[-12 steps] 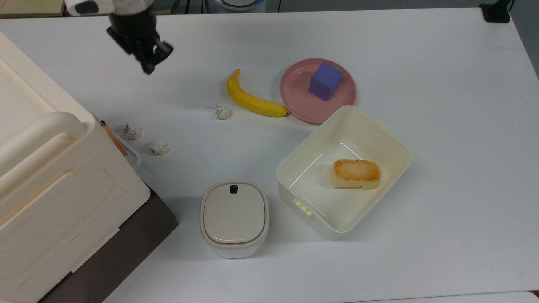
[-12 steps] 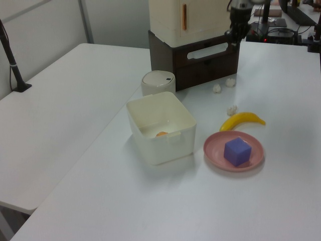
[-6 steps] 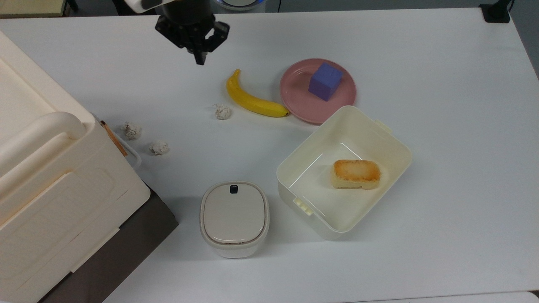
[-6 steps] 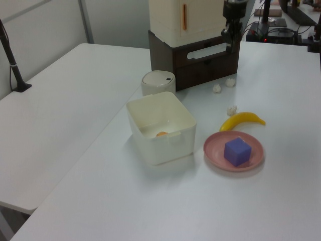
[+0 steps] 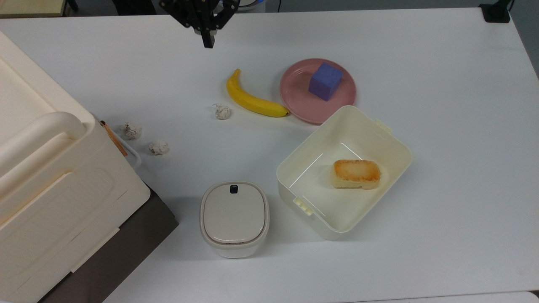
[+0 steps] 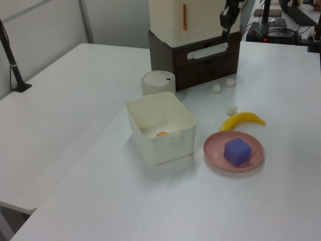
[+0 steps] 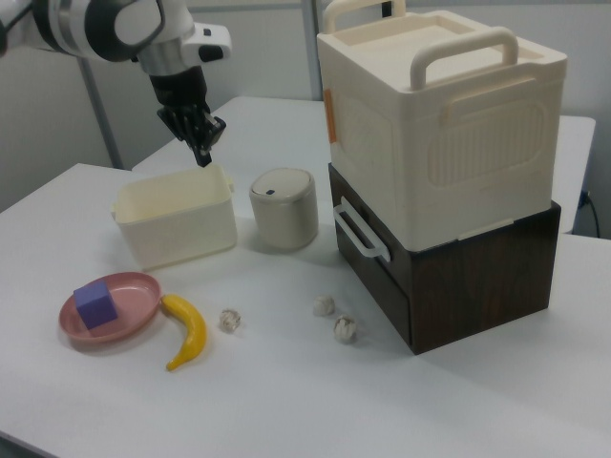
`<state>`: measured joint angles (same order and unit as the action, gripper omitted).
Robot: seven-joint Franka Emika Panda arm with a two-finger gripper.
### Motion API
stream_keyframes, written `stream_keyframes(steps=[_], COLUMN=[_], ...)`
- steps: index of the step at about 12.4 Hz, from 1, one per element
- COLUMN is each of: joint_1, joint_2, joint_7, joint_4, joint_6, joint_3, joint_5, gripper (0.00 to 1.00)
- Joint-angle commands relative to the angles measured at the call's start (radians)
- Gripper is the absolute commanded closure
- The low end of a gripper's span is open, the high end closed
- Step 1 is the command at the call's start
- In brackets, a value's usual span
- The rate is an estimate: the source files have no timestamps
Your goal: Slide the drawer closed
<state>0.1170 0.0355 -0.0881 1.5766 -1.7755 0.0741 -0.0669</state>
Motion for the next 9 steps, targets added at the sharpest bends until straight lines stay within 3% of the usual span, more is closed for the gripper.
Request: stream_keyframes(steps=[1, 2, 4, 9], joint_1=[0.006, 0.004, 0.007, 0.039], joint_2=[-0.04, -0.039, -0.039, -0.04], joint_7=[-0.013, -0.013, -0.007, 0.204], joint_4=[0.005, 0.006, 0.011, 0.026], joint_6=[0.041, 0.041, 0.041, 0.093], joint_3=[-0.016, -0.016, -0.016, -0.028], joint_5=[-0.027, -0.015, -0.001, 0.024], gripper=[0.4, 0.0, 0.0, 0.0])
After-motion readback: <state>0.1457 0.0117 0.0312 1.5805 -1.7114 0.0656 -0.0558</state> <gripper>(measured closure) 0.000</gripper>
